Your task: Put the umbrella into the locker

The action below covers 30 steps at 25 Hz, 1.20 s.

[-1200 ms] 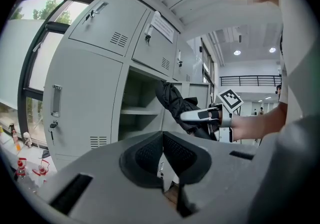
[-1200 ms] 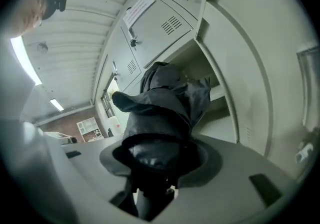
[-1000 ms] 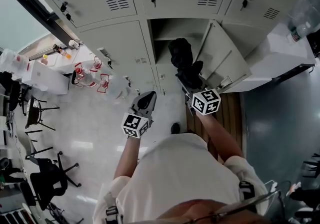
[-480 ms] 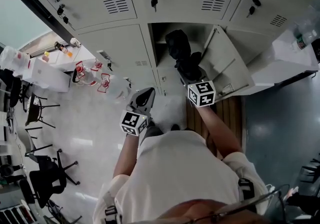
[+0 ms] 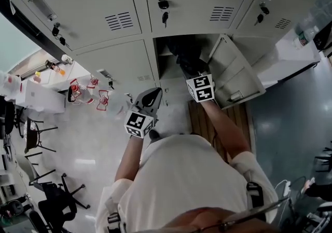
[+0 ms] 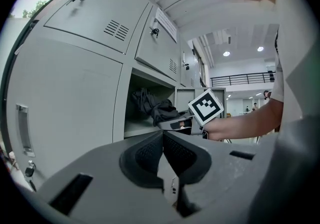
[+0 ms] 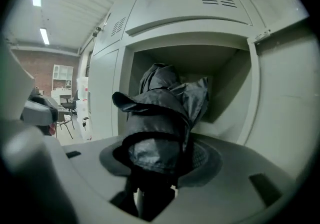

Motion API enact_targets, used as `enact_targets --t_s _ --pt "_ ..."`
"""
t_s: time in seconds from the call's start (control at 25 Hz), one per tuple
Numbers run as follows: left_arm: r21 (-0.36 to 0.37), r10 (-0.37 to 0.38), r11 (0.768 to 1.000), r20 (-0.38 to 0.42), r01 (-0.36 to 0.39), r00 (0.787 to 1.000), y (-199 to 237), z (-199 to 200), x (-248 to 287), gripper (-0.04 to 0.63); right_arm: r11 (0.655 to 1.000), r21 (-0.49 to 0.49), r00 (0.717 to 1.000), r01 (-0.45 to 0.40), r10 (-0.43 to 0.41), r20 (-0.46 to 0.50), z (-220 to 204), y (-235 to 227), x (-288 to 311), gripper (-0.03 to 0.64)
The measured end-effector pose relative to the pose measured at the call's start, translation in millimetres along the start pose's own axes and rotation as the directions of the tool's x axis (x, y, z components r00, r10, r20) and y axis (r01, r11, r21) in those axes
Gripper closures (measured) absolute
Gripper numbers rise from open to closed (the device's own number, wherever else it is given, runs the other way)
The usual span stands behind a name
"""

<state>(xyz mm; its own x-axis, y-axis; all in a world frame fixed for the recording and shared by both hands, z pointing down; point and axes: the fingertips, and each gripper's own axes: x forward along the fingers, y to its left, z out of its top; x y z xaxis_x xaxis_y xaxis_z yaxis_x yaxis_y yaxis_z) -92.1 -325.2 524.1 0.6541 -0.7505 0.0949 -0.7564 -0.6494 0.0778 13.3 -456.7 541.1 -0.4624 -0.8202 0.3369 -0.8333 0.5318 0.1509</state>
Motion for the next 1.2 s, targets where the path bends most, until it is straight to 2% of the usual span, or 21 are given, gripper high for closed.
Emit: enact_targets --t_s 0.12,0.28,0.52,0.76,0.88,1.04,1.2 --pt "0.007 -0.027 1.000 0.006 0.027 1.000 8.7 3.3 6.3 0.592 0.995 -0.096 0.999 0.035 -0.036 -0.010 11.0 -3.1 11.5 0.394" --pt "0.018 -0.046 0.999 0.014 0.046 0.999 17.1 8.8 9.3 0.592 0.969 -0.238 0.996 0.073 -0.082 -0.031 21.5 -10.3 26.3 0.394" --pt "0.024 -0.046 0.999 0.018 0.046 0.999 27.3 12.6 7.3 0.592 0.932 -0.346 0.988 0.104 -0.138 -0.074 32.3 -22.5 53.8 0.393" --pt "0.011 -0.032 0.999 0.015 0.032 0.999 34.8 8.3 2.5 0.592 0.869 -0.487 0.968 0.087 -0.190 -0.165 32.3 -26.7 81.1 0.390" --pt "0.007 -0.025 1.000 0.017 0.025 1.000 37.4 7.7 0.2 0.592 0.848 -0.524 0.961 0.078 -0.204 -0.186 33.9 -27.1 90.6 0.388" --pt "0.004 -0.016 1.000 0.021 0.016 1.000 37.2 8.3 -3.6 0.592 0.840 -0.539 0.952 0.054 -0.205 -0.225 34.5 -25.8 103.4 0.383" --pt "-0.004 -0.005 1.000 0.016 0.006 1.000 35.4 4.6 -9.6 0.592 0.798 -0.601 0.933 0.040 -0.245 -0.264 23.3 -25.2 112.4 0.354"
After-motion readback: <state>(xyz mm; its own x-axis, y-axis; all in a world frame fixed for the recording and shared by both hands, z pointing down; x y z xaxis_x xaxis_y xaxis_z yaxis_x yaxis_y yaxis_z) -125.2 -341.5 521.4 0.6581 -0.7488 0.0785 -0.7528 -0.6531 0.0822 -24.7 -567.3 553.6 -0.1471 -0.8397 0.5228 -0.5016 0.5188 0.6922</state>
